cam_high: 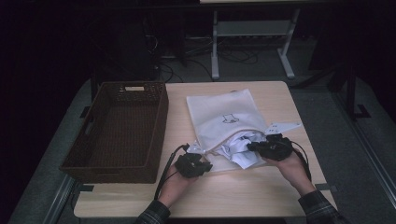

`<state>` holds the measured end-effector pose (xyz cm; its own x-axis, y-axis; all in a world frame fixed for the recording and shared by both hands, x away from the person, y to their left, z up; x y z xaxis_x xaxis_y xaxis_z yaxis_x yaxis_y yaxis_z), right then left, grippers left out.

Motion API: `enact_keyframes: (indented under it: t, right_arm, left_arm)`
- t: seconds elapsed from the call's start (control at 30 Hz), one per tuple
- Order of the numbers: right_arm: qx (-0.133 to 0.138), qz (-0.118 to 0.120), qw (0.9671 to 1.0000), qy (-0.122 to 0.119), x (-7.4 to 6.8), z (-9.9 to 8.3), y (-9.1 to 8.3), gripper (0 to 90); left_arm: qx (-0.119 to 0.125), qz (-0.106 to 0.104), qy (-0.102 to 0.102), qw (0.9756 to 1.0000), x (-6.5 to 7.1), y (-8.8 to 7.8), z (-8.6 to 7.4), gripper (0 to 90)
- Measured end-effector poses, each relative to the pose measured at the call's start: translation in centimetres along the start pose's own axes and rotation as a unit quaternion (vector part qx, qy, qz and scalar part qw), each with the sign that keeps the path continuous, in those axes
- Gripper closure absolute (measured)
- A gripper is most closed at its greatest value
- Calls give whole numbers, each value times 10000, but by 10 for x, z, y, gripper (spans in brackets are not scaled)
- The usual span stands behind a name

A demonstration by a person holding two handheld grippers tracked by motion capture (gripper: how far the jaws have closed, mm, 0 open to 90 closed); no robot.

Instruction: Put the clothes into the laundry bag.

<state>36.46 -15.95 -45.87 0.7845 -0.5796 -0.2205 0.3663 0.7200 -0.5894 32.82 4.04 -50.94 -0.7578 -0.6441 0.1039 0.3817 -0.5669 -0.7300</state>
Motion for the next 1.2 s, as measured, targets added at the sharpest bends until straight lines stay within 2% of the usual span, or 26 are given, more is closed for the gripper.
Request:
enact_keyframes:
  t: [0.2, 0.23, 0.47, 0.8, 0.9, 1.0, 1.13, 1.2]
  right_arm:
    - [-11, -112, 9999, 22, 9, 11, 10, 871]
    - [-64, -213, 9998, 13, 14, 14, 15, 874]
    - [-172, -520, 9985, 83, 33, 25, 33, 883]
    - [-162, -623, 9978, 182, 48, 40, 60, 885]
    - [-158, -615, 9976, 288, 55, 42, 71, 880]
    - [-204, -589, 9976, 311, 57, 39, 72, 822]
    - [-239, -576, 9974, 352, 57, 34, 60, 686]
    - [-280, -614, 9973, 281, 55, 32, 52, 623]
  left_arm:
    - [-24, -50, 17, 10000, 2, 1, 0, 857]
    - [-40, -77, 23, 10000, 3, 1, 0, 857]
    - [-103, -168, 63, 9998, 7, 2, -1, 860]
    - [-187, -220, 42, 9996, 7, 2, -4, 860]
    - [-171, -210, 9, 9996, 6, 1, -4, 860]
    - [-159, -212, 9, 9996, 5, 1, -5, 858]
    - [-149, -217, -24, 9997, 4, 2, -5, 854]
    - [-148, -220, -34, 9996, 4, 2, -5, 853]
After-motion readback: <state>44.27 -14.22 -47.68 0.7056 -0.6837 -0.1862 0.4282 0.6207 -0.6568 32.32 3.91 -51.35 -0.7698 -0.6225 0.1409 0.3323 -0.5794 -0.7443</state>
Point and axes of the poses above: each handheld gripper's, and its own axes: y roughly forward along the jaws, z roughly out of its top, x roughly to its right, the point moved 8 cm from there along y, roughly forward along the jaws, and after that the axes turned 7 degrees about z, right-handed, at the moved point
